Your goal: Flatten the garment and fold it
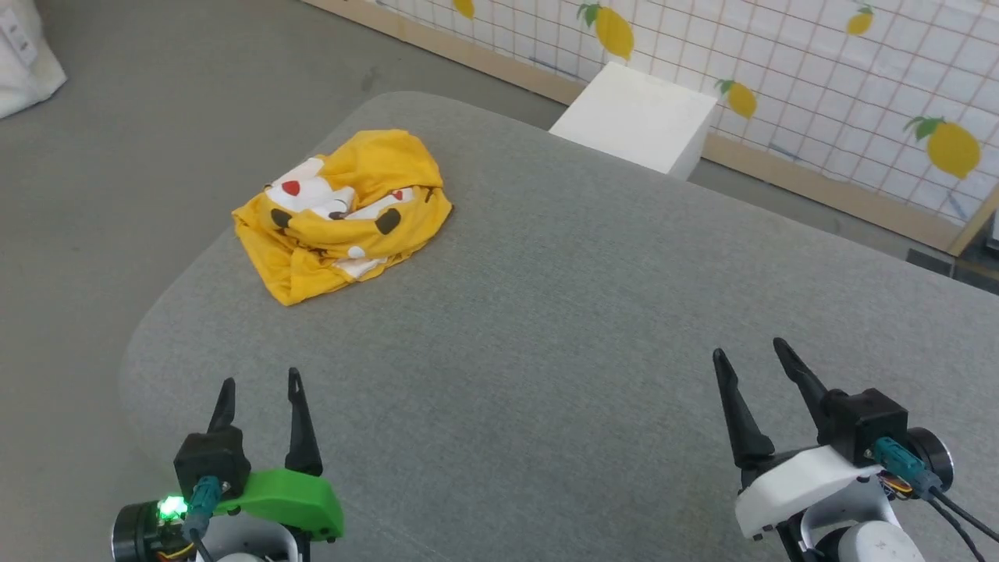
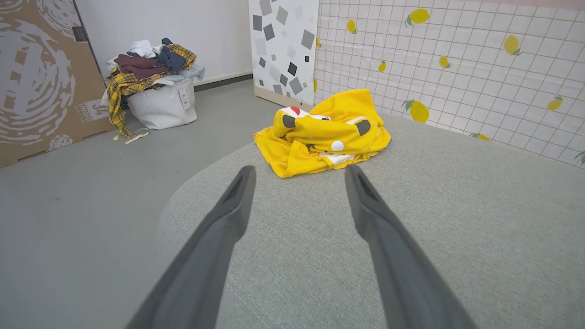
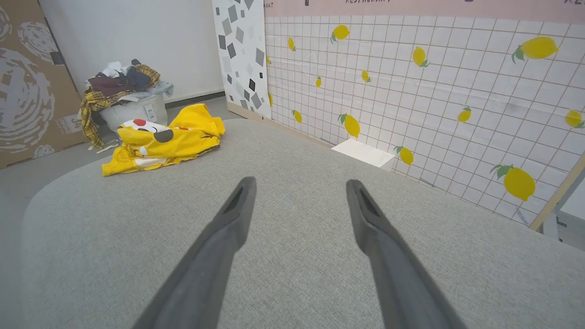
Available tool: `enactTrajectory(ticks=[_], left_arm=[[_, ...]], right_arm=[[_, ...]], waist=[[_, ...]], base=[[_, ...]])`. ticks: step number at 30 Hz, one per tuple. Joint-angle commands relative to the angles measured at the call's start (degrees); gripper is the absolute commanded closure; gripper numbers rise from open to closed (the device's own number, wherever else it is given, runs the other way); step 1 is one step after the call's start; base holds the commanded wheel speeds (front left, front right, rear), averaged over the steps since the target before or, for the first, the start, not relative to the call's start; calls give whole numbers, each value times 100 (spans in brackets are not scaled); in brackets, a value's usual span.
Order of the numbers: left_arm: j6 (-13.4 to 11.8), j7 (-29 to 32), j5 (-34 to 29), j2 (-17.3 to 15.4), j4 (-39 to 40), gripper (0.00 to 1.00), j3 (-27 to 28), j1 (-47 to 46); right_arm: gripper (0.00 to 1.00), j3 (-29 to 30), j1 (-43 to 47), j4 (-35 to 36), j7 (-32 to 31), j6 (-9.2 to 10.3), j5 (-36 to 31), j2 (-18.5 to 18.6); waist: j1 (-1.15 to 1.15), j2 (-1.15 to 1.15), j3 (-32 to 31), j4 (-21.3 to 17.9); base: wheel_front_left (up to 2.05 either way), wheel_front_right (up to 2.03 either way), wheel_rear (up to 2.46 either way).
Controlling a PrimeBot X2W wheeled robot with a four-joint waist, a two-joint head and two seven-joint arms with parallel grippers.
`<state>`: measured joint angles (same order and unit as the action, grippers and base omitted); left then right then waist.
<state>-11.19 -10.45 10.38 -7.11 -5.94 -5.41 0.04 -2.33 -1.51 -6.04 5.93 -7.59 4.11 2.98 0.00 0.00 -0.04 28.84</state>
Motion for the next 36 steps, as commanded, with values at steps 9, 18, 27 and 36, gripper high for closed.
enactTrajectory(ticks=[9, 18, 27, 36], left_arm=[[-152, -212, 245, -116, -161, 0, -67, 88], [-295, -356, 400, -182, -244, 0, -135, 106], [-241, -385, 645, -220, -170, 0, -61, -121], [354, 231, 1156, -507, -659, 0, 76, -2096]], right_arm=[[0, -38, -112, -85, 119, 9, 98, -9], [0, -77, -145, -133, 171, 10, 144, -10], [0, -120, -186, -102, 129, 10, 111, -11], [0, -106, -557, 317, -152, 10, -278, -11]], waist=[[0, 0, -29, 392], [0, 0, 7, 853], [0, 0, 203, 829], [0, 0, 1428, 48]], base=[[0, 0, 0], [0, 0, 0], [0, 0, 0], [0, 0, 0]])
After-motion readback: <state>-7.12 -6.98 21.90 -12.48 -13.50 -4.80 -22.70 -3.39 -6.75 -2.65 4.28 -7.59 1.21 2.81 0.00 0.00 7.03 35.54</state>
